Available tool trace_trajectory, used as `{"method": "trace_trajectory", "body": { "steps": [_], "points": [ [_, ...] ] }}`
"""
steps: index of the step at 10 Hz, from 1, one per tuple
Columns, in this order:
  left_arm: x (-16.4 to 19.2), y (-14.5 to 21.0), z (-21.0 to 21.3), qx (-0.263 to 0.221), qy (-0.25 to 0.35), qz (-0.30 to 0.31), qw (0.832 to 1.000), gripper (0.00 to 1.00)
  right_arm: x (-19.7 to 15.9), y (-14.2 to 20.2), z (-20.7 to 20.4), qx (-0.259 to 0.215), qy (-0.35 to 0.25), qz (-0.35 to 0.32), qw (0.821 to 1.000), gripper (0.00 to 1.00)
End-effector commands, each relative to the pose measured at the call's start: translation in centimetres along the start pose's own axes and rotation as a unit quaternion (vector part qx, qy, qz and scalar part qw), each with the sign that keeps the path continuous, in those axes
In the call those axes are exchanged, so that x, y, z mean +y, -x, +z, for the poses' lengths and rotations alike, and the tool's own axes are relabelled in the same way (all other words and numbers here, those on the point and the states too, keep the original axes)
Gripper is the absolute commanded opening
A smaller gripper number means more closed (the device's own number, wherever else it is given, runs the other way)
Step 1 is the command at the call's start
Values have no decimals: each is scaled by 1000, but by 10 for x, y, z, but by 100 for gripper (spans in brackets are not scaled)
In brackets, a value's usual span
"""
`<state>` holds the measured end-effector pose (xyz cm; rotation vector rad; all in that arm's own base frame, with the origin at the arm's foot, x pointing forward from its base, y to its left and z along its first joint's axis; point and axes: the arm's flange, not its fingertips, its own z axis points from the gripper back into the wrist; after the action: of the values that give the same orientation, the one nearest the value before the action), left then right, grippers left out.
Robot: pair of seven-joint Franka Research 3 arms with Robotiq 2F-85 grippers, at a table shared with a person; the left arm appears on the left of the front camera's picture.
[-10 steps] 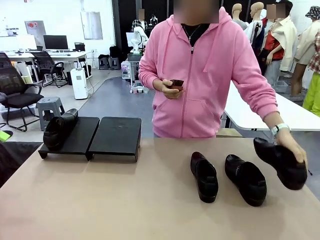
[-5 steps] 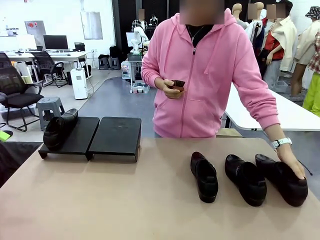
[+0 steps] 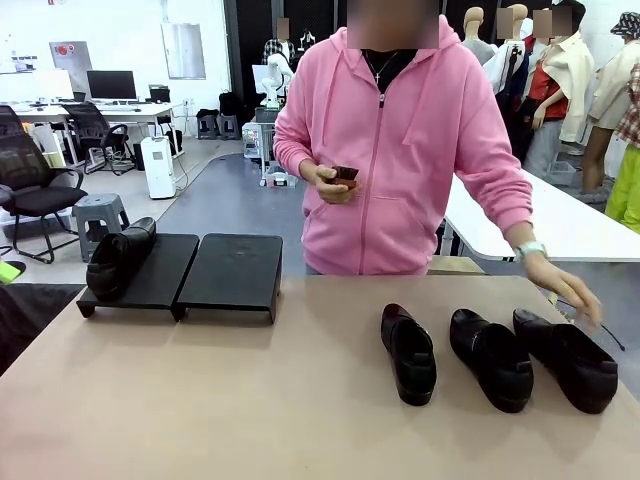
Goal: Organize the shoes by placing them on the stand.
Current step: Pick up one Shoe and place it in the middle of the table.
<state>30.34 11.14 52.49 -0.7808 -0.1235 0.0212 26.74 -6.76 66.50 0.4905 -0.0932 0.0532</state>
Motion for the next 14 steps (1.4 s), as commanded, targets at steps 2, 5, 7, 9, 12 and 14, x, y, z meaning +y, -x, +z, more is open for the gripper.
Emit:
{"method": "trace_trajectory", "body": {
  "steps": [2, 5, 7, 9, 12, 14],
  "points": [
    [3, 2, 1, 3, 0, -8, 1000, 100, 78, -77, -129, 45, 103, 33, 993, 100],
    [3, 2, 1, 3, 0, -8, 1000, 100, 127, -130, -279, 94, 186, 93, 974, 100],
    [3, 2, 1, 3, 0, -8, 1000, 100, 141, -130, -338, 75, 178, 118, 974, 100],
    [3, 2, 1, 3, 0, -8, 1000, 100, 140, -121, -343, 102, 171, 124, 972, 100],
    [3, 2, 1, 3, 0, -8, 1000, 100, 140, -126, -359, 89, 175, 121, 973, 100],
    [3, 2, 1, 3, 0, -8, 1000, 100, 152, -148, -393, 125, 122, 83, 981, 100]
  ]
}}
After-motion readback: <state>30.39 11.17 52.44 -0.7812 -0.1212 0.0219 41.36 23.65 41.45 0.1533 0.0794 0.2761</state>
